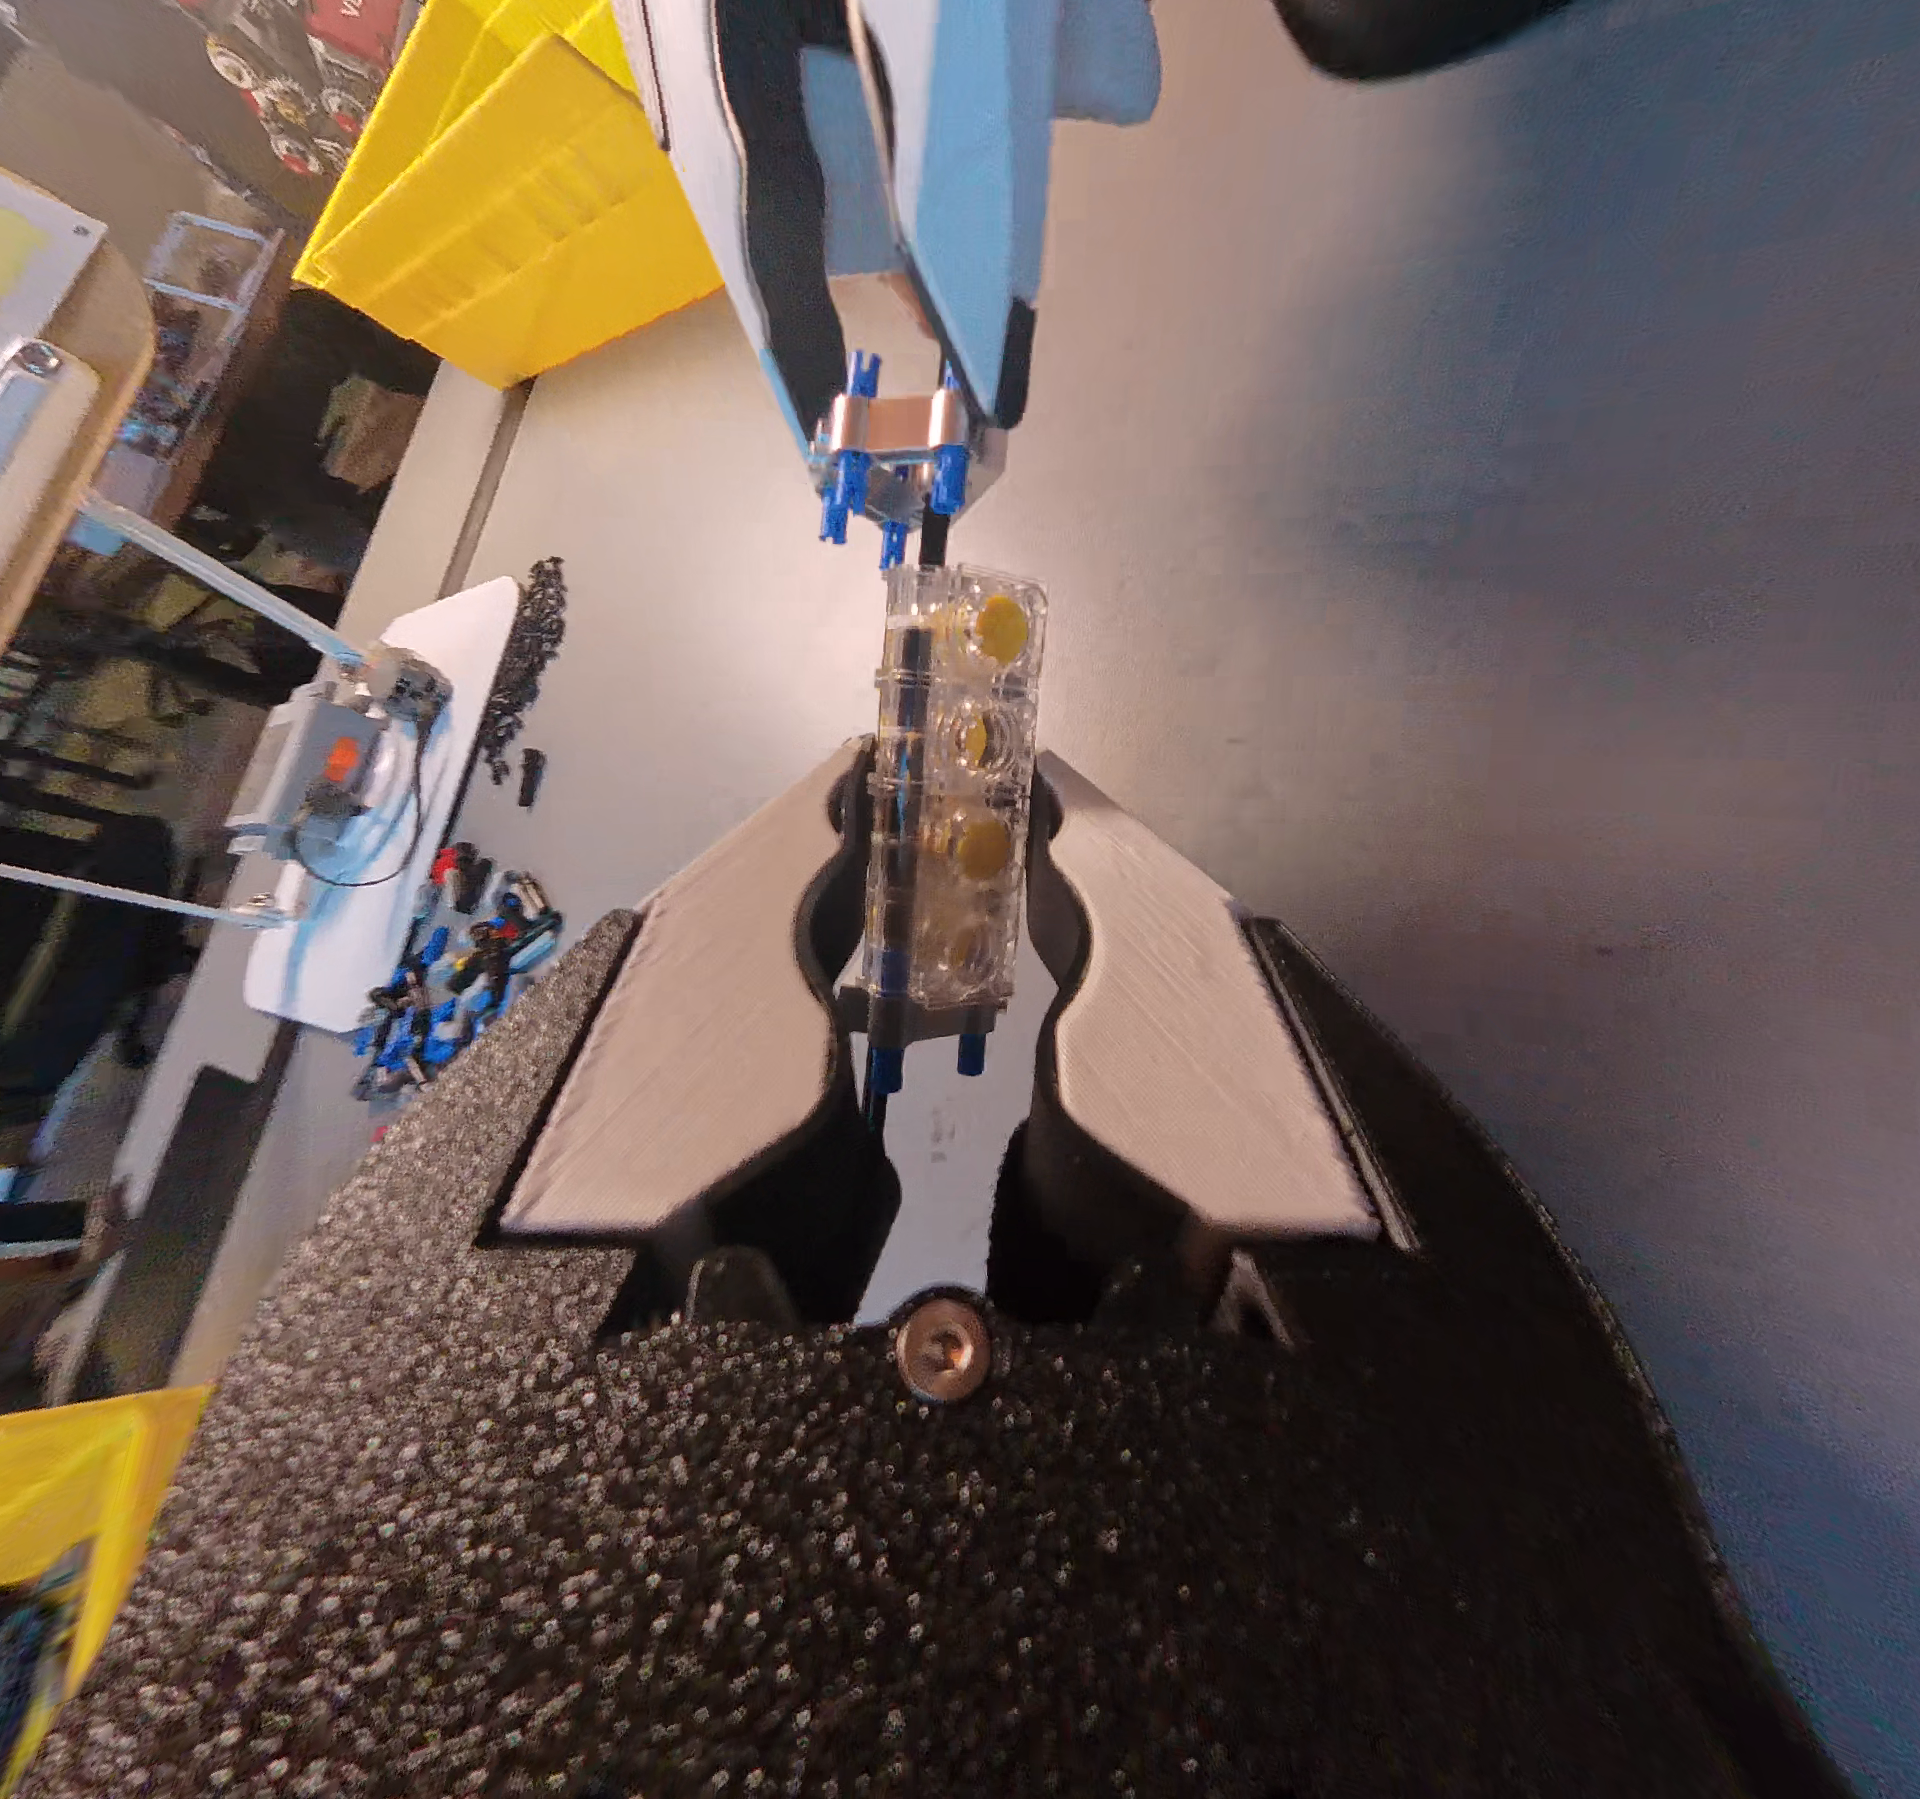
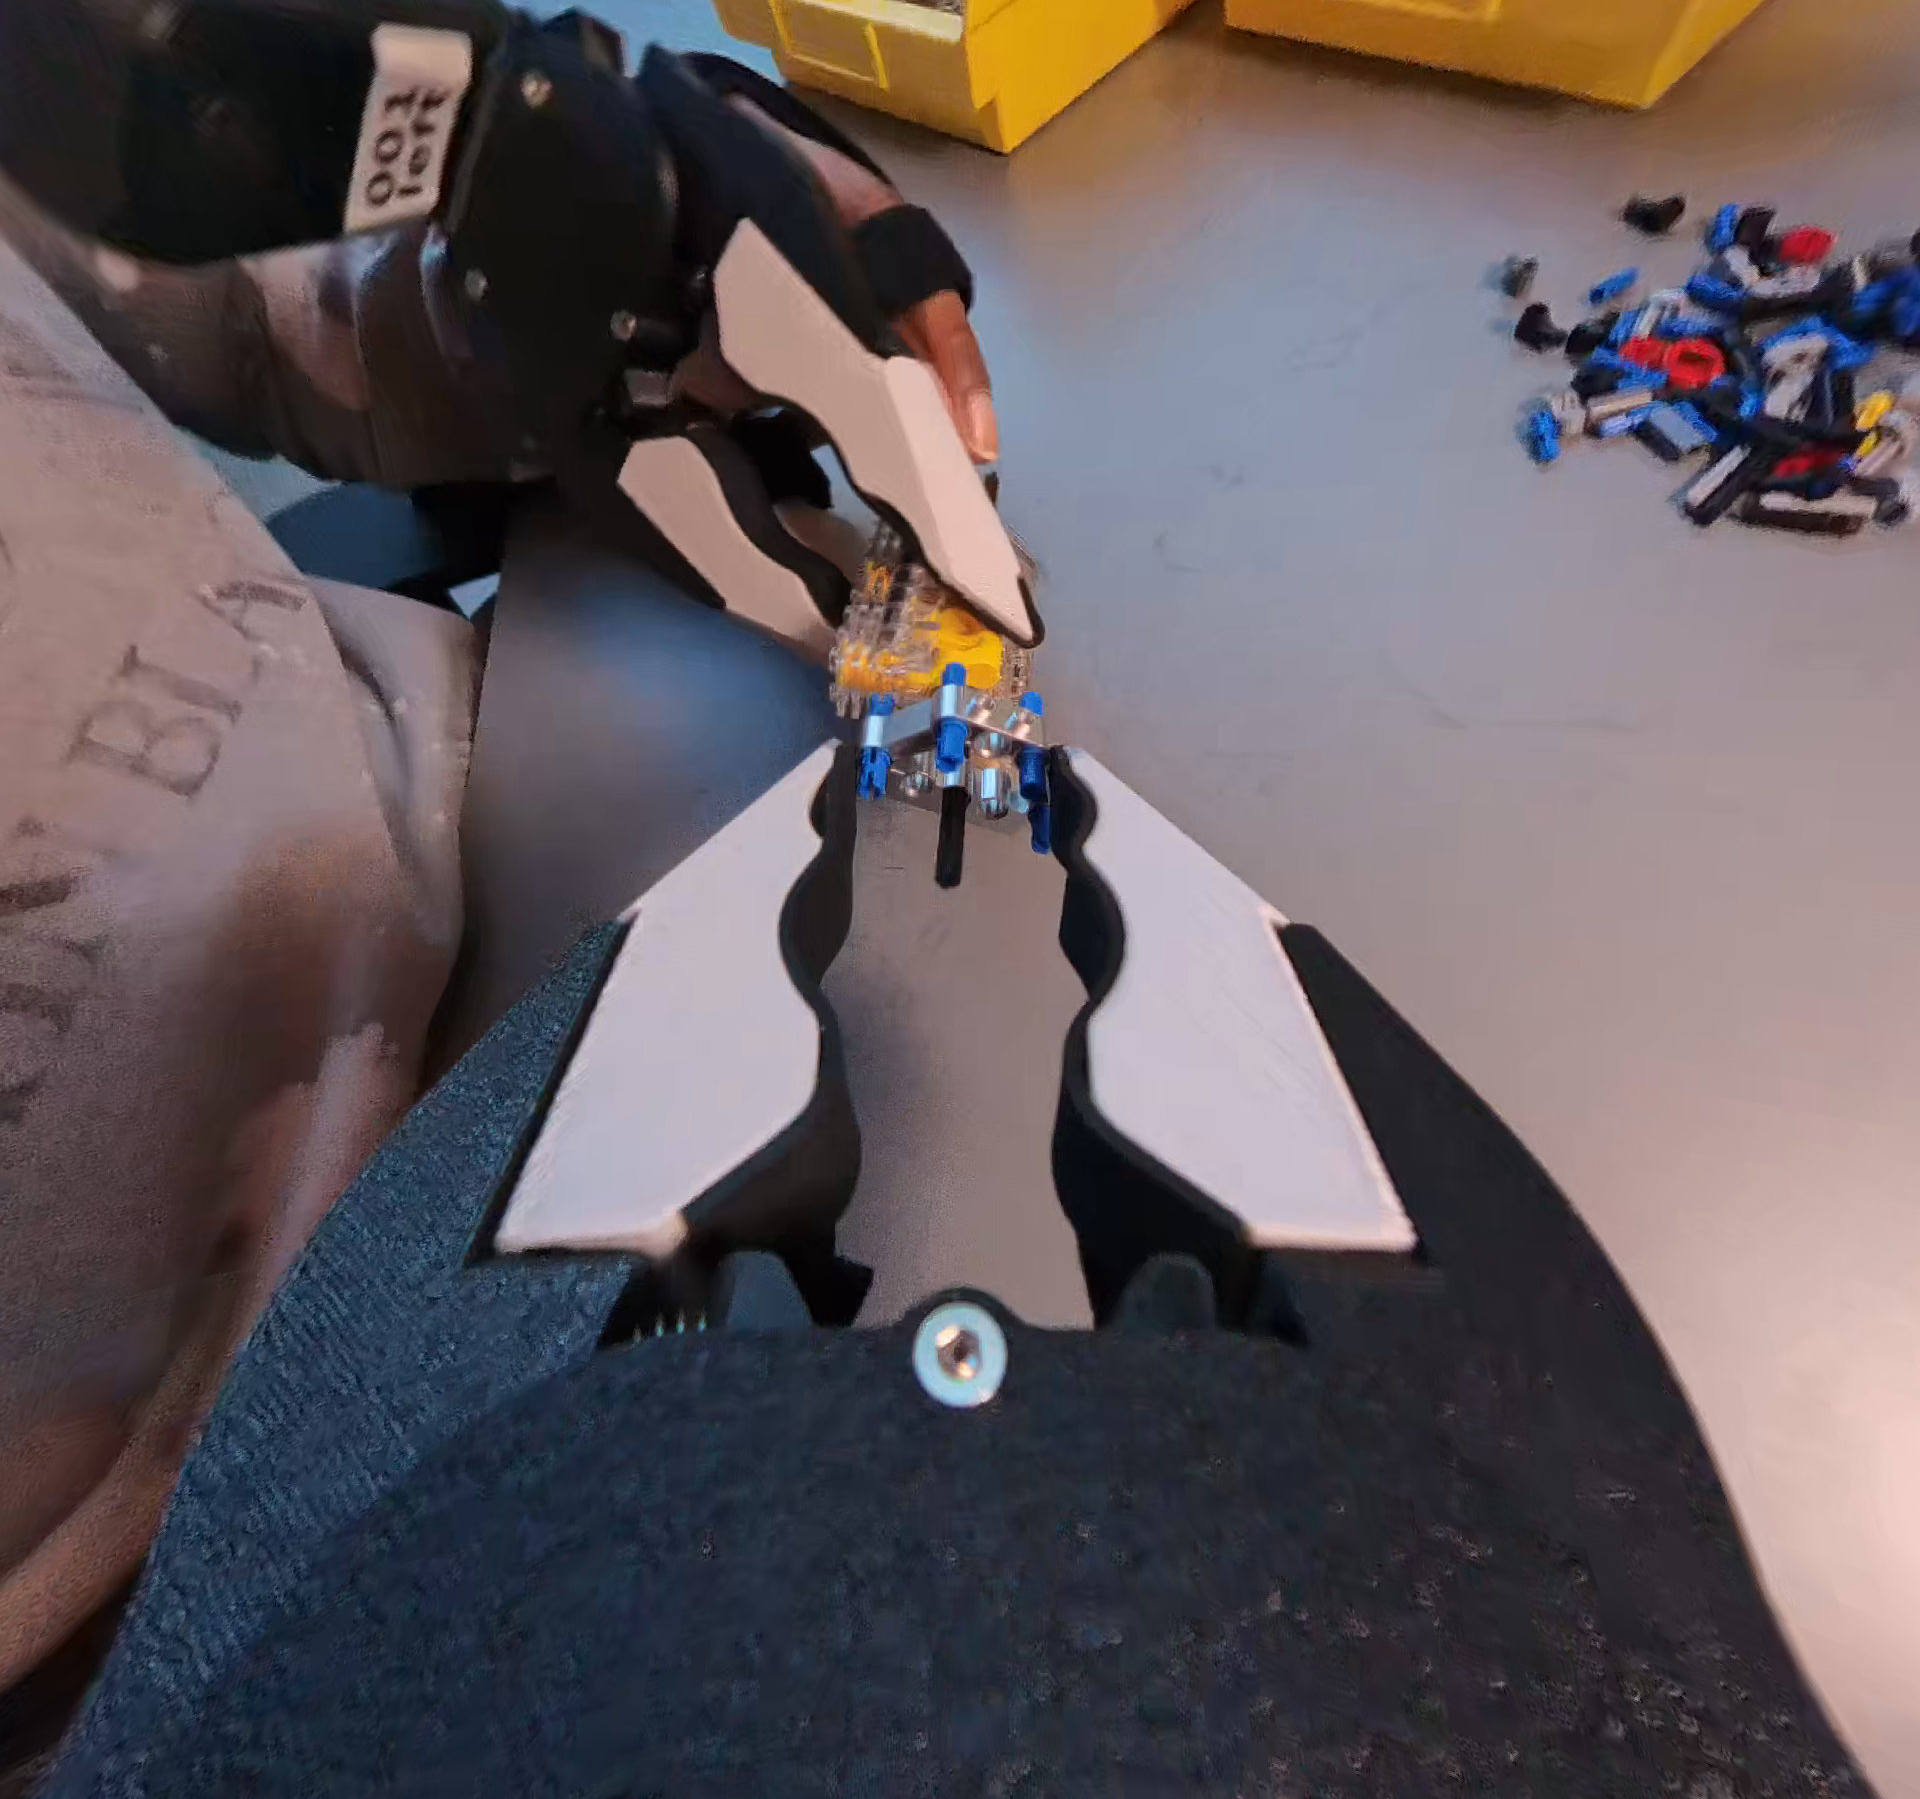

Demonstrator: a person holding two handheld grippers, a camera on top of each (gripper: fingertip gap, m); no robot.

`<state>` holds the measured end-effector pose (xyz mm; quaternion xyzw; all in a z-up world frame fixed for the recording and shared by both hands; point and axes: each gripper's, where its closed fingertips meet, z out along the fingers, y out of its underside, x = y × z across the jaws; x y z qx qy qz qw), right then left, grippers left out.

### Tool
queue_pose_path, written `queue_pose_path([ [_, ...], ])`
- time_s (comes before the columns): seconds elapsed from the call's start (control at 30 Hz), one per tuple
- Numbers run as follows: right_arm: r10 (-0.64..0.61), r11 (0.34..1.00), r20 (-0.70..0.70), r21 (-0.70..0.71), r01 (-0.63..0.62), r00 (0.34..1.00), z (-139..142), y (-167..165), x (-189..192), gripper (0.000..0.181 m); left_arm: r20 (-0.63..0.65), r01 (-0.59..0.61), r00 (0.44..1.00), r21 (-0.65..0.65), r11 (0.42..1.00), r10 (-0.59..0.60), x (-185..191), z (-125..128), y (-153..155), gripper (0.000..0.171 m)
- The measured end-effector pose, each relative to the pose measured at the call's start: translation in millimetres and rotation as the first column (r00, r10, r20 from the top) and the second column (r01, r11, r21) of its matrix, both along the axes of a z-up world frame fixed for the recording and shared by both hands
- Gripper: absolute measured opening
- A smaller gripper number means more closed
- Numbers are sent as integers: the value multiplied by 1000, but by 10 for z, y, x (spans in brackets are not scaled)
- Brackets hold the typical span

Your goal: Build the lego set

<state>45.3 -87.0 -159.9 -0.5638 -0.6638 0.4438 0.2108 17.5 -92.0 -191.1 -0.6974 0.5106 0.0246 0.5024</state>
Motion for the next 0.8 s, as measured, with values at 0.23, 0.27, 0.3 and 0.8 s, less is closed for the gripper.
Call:
queue_pose_path([
  [0.23,292,780,-86,598,-185,953,337,-225,35,34,481,234,874,-293,927,-69,263,280,-228,24],
  [0.27,343,709,-58,670,-218,938,383,-265,41,34,559,303,825,-323,897,-78,297,344,-283,24],
  [0.3,393,641,-24,723,-256,919,429,-315,50,34,638,382,766,-347,856,-83,333,412,-349,25],
  [0.8,509,636,93,629,-447,855,930,-686,-29,56,896,691,434,-262,674,-97,381,781,-616,25],
])
